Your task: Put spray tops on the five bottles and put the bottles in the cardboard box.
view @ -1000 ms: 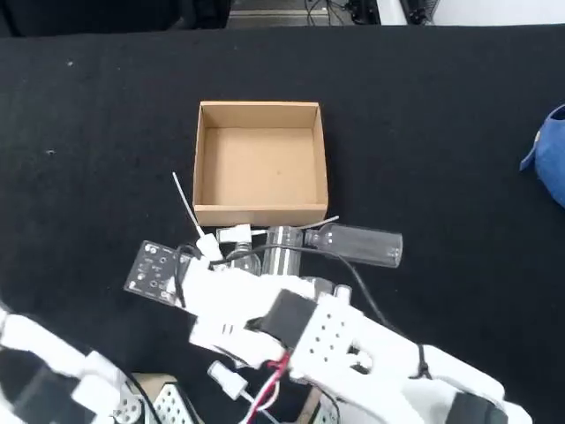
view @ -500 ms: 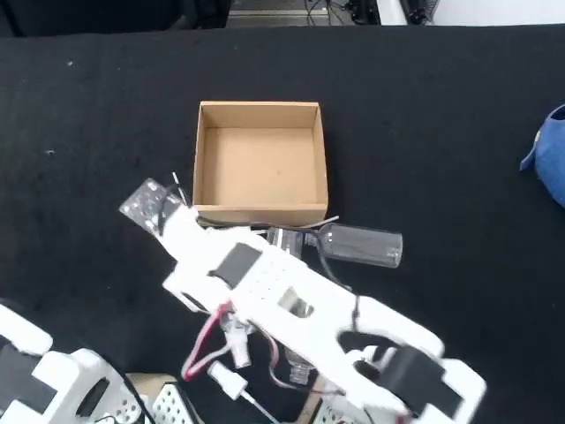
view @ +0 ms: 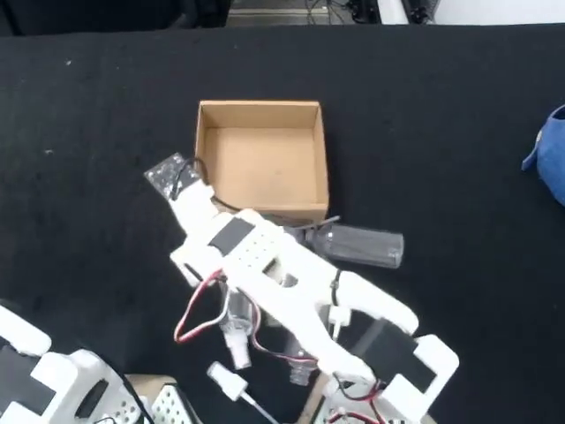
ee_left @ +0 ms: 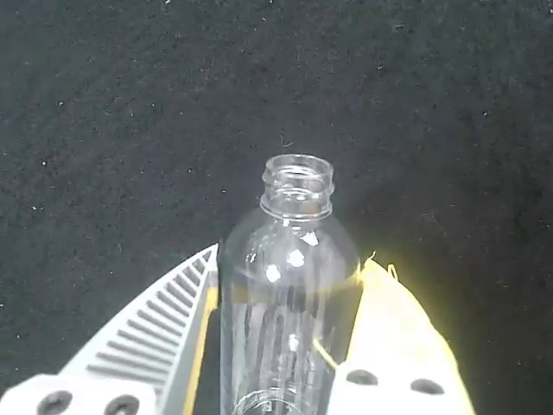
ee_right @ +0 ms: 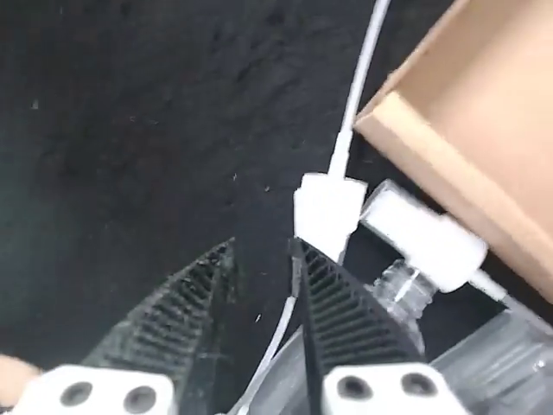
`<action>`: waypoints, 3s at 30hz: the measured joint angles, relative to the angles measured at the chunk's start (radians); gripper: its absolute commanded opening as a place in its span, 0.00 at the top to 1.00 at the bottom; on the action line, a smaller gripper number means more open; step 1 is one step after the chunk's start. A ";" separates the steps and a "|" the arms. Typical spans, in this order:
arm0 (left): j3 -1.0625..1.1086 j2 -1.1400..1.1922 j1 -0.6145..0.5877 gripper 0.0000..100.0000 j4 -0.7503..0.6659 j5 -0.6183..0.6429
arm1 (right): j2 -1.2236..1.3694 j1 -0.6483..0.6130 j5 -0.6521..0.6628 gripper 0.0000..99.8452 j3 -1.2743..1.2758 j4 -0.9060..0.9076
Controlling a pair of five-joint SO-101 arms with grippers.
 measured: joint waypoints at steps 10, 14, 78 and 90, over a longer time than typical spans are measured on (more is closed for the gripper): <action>0.000 0.000 0.000 0.97 0.000 0.000 | 0.094 0.025 0.000 0.92 0.000 -0.052; 0.000 0.000 0.000 0.97 0.000 0.000 | 0.109 0.037 0.000 0.92 -0.002 -0.066; 0.000 0.000 0.000 0.97 0.000 0.000 | 0.305 -0.086 0.084 0.99 -0.141 -0.046; 0.003 -0.298 0.155 0.97 0.138 0.041 | -0.091 0.009 0.106 0.99 -0.141 0.155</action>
